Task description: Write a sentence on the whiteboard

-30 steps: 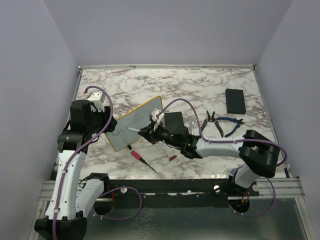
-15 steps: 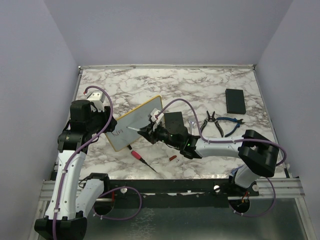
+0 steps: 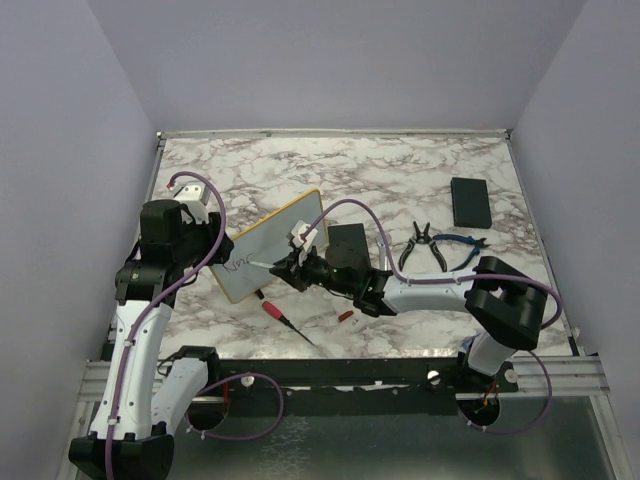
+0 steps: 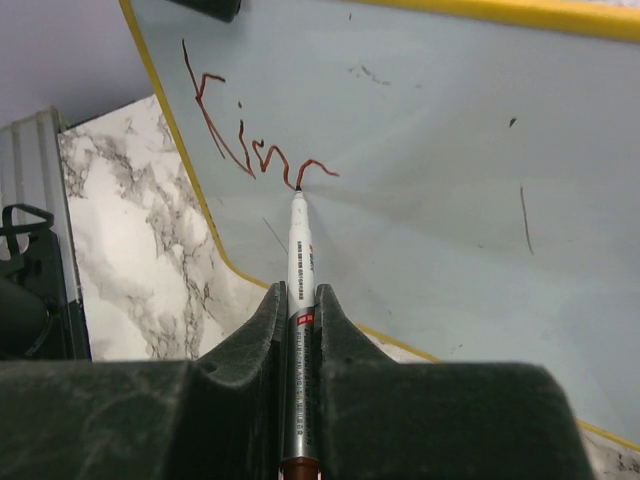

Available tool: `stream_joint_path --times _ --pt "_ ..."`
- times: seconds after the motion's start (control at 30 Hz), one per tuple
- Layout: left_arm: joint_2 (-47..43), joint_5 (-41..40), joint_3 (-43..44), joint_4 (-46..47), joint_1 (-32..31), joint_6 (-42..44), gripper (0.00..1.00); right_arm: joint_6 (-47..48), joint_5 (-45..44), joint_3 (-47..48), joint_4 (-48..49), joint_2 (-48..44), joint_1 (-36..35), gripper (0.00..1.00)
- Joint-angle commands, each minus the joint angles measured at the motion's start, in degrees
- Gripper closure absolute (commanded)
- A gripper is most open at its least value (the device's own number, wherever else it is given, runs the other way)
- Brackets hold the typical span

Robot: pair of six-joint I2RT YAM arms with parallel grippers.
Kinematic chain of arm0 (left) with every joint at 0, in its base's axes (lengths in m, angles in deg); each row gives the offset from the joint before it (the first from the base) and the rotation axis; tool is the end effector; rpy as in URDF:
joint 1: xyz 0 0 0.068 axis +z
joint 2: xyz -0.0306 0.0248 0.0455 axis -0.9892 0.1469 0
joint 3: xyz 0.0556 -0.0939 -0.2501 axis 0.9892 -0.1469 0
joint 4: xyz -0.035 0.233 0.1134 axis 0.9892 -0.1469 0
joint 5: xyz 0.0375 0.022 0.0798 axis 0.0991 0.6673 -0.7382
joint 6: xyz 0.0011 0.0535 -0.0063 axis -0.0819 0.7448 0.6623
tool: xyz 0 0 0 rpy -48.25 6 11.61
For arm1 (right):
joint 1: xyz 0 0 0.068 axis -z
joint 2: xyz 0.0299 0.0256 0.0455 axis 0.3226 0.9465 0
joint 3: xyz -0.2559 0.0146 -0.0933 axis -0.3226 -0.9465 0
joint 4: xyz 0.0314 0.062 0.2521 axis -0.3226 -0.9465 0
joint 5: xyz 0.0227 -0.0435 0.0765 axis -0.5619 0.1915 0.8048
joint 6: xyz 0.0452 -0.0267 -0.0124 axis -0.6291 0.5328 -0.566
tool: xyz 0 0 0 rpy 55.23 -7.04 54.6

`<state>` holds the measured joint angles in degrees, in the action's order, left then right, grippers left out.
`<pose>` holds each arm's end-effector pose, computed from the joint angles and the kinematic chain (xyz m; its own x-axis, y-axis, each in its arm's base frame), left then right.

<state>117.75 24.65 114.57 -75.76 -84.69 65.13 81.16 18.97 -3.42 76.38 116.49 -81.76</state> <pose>0.1560 -0.0169 0.3411 -0.6192 -0.0843 -0.7807 0.1689 0.9567 -0.2372 0.1670 0.3292 0.2284 -0.1325 -0.0733 -0.9885 -0.8935 0.4405 0.0871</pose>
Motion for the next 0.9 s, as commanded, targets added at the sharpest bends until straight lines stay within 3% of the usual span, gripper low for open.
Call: stream_joint_path --times 0.0,0.53,0.87 --pt "-0.5 0.9 0.2 -1.2 -0.4 0.0 0.53 0.3 -0.4 0.9 -1.8 1.9 0.1 0.99" --pt "-0.8 1.0 0.1 -1.3 -0.3 0.0 0.53 2.2 -8.0 2.3 -1.6 -1.8 0.1 0.99" --pt "-0.9 1.1 0.0 -1.3 -0.3 0.0 0.53 4.1 -8.2 4.4 -1.3 -3.4 0.1 0.99"
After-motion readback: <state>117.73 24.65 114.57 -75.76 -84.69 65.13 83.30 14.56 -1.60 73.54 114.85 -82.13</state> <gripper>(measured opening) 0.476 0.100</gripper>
